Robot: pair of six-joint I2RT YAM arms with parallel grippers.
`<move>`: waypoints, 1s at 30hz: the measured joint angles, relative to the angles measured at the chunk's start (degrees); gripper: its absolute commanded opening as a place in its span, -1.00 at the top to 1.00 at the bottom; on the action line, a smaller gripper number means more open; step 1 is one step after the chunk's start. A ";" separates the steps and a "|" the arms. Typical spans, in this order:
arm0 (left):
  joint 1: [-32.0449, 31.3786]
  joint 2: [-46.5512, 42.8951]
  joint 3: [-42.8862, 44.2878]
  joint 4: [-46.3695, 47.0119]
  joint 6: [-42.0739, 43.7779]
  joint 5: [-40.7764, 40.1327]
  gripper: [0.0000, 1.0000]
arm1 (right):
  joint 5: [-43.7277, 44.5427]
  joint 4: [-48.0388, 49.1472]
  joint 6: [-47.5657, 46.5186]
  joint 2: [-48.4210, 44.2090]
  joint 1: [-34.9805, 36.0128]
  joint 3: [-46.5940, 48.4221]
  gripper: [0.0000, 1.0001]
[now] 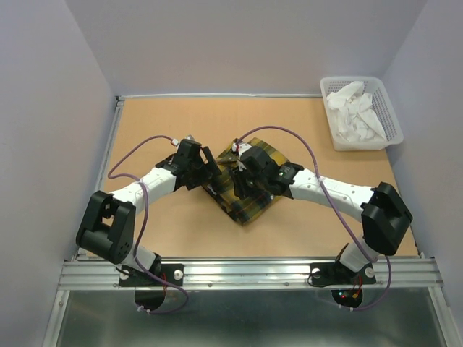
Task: Fold and stack the long sleeve shirts
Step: Fold the shirt
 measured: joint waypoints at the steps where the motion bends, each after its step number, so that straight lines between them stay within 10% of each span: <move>1: -0.24 0.17 -0.85 0.81 -0.46 -0.35 -0.75 | -1.07 1.09 0.17 0.13 0.00 -0.37 0.10; 10: -0.44 2.38 -5.05 4.20 -2.56 -1.25 -0.15 | -8.15 6.64 0.70 3.72 0.26 -2.01 0.13; 17: -0.44 2.54 -10.71 9.60 -3.56 -1.38 0.97 | -10.12 8.70 0.70 6.71 1.60 -4.22 0.14; 30: 0.02 1.03 -19.34 25.24 -5.42 1.36 1.00 | -9.62 9.92 0.33 7.78 2.36 -8.28 0.14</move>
